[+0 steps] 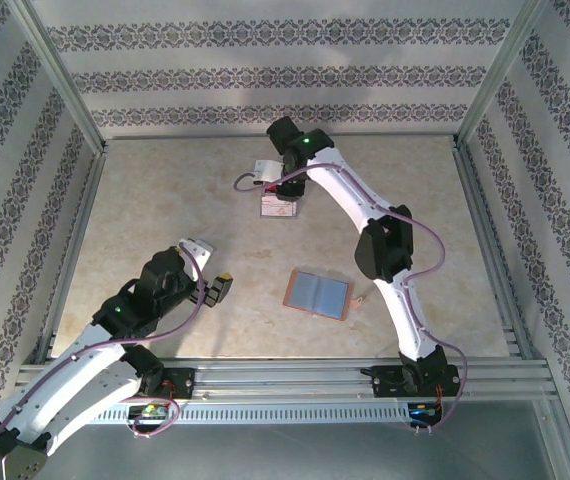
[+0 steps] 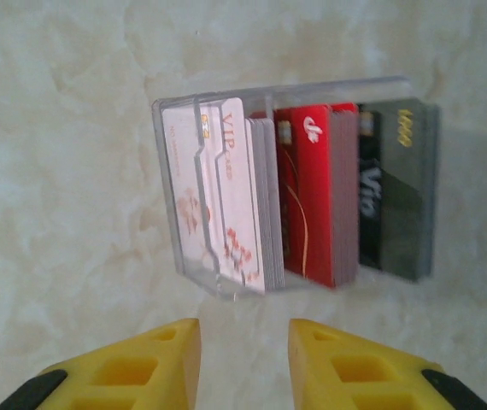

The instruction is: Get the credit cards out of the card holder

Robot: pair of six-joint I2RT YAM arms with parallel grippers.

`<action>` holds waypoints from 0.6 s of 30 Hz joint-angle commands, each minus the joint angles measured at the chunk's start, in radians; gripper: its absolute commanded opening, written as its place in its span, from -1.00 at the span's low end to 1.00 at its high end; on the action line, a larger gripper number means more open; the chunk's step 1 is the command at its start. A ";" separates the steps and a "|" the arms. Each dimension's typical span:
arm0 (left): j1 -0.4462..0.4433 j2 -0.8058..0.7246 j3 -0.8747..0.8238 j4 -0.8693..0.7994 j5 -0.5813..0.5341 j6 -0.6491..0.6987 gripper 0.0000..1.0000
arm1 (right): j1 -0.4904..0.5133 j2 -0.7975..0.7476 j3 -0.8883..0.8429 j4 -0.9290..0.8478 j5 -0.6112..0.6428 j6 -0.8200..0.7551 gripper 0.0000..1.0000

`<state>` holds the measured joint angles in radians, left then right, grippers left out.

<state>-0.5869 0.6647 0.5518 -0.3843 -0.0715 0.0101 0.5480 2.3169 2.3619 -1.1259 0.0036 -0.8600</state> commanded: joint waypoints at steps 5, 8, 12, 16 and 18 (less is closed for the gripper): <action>0.033 0.036 0.049 0.089 -0.066 -0.087 0.99 | 0.013 -0.346 -0.301 0.084 0.018 0.202 -0.23; 0.064 0.057 0.059 0.106 -0.066 -0.126 0.99 | 0.015 -0.508 -0.477 0.163 0.028 0.280 -0.12; 0.112 0.064 0.070 0.106 -0.054 -0.164 0.99 | 0.004 -0.725 -0.690 0.234 0.026 0.425 -0.03; 0.149 0.045 0.077 0.084 -0.076 -0.182 0.99 | -0.056 -0.926 -0.874 0.286 -0.036 0.607 0.02; 0.162 0.026 0.075 0.078 -0.103 -0.189 0.99 | -0.091 -1.020 -0.965 0.318 -0.060 0.676 0.08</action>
<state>-0.4492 0.7177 0.6006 -0.3202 -0.1291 -0.1390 0.4950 1.3857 1.4818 -0.8738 -0.0166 -0.3630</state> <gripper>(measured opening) 0.997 0.532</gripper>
